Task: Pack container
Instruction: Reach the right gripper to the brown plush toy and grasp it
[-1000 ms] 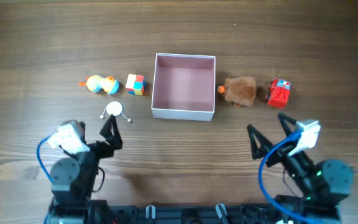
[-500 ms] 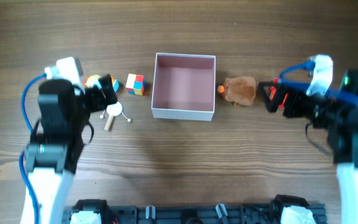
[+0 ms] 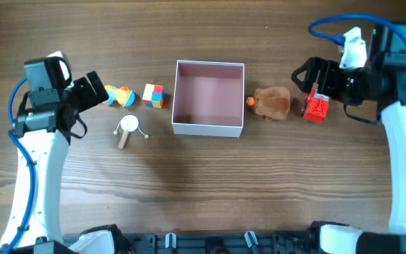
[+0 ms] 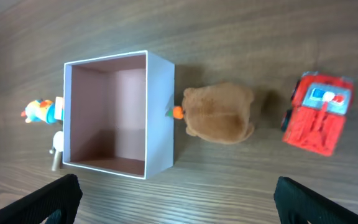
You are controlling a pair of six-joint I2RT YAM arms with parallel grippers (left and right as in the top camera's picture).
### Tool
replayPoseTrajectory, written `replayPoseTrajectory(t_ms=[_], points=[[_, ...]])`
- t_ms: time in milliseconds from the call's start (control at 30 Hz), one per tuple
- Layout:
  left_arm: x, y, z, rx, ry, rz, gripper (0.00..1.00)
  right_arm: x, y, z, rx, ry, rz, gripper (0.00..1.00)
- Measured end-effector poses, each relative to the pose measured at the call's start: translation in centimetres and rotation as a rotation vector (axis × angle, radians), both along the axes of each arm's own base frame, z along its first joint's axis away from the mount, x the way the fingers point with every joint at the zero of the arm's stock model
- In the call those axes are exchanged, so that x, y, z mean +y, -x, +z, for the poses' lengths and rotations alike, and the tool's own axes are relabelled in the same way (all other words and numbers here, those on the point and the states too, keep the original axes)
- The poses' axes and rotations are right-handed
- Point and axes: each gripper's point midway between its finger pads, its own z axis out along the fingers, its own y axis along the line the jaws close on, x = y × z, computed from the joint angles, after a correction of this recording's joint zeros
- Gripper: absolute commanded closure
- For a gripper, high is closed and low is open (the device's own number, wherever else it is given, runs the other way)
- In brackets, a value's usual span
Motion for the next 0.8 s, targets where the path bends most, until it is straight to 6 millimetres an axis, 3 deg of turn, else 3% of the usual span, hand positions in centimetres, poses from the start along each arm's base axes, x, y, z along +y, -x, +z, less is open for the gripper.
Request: replayPoseTrajectory(t_ms=[200, 500, 800], points=[[-0.1, 0.4, -0.3, 0.019, 0.006, -0.002, 0.00, 0.8, -0.5, -3.0, 0.115, 0.011, -0.008, 0.00], [-0.2, 0.5, -0.4, 0.025, 0.010, -0.004, 0.00, 6.4, -1.0, -8.6, 0.206, 0.305, 0.100, 0.00], [-0.2, 0.5, -0.4, 0.025, 0.010, -0.004, 0.00, 5.2, -3.1, -12.5, 0.264, 0.376, -0.011, 0.00]])
